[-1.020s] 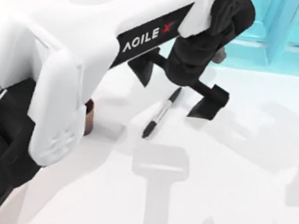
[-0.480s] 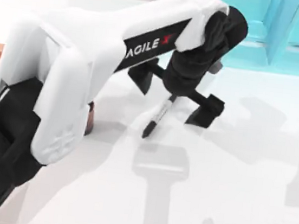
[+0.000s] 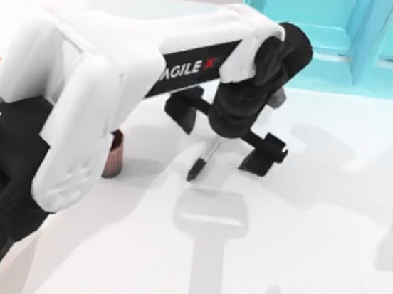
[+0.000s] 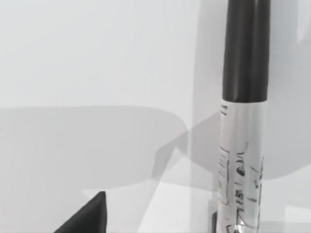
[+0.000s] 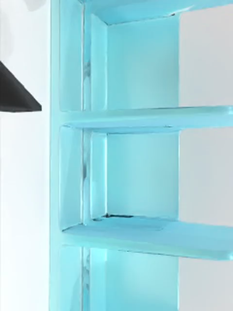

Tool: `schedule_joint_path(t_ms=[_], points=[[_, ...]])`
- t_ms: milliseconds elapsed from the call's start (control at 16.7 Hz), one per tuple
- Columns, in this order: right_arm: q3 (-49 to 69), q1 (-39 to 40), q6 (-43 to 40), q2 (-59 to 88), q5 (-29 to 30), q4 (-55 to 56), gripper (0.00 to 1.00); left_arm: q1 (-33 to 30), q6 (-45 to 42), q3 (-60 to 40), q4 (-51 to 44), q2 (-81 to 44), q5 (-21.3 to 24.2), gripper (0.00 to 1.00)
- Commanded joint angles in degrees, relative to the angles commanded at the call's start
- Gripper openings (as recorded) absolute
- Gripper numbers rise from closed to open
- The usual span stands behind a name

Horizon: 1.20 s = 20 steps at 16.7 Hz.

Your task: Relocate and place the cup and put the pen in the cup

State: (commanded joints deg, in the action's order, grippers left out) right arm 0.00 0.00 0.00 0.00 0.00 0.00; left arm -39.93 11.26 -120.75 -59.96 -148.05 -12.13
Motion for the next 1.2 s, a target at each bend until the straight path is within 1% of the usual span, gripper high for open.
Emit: schedule_joint_path(t_ms=[120, 900, 960, 1200], points=[[0.0, 0.0, 0.0, 0.0, 0.0, 0.0, 1.0, 0.0, 0.0, 0.0, 0.0, 0.0, 0.0, 1.0], [0.0, 0.0, 0.0, 0.0, 0.0, 0.0, 1.0, 0.0, 0.0, 0.0, 0.0, 0.0, 0.0, 0.02], [0.0, 0.0, 0.0, 0.0, 0.0, 0.0, 1.0, 0.0, 0.0, 0.0, 0.0, 0.0, 0.0, 0.0], [0.0, 0.0, 0.0, 0.0, 0.0, 0.0, 1.0, 0.0, 0.0, 0.0, 0.0, 0.0, 0.0, 0.0]])
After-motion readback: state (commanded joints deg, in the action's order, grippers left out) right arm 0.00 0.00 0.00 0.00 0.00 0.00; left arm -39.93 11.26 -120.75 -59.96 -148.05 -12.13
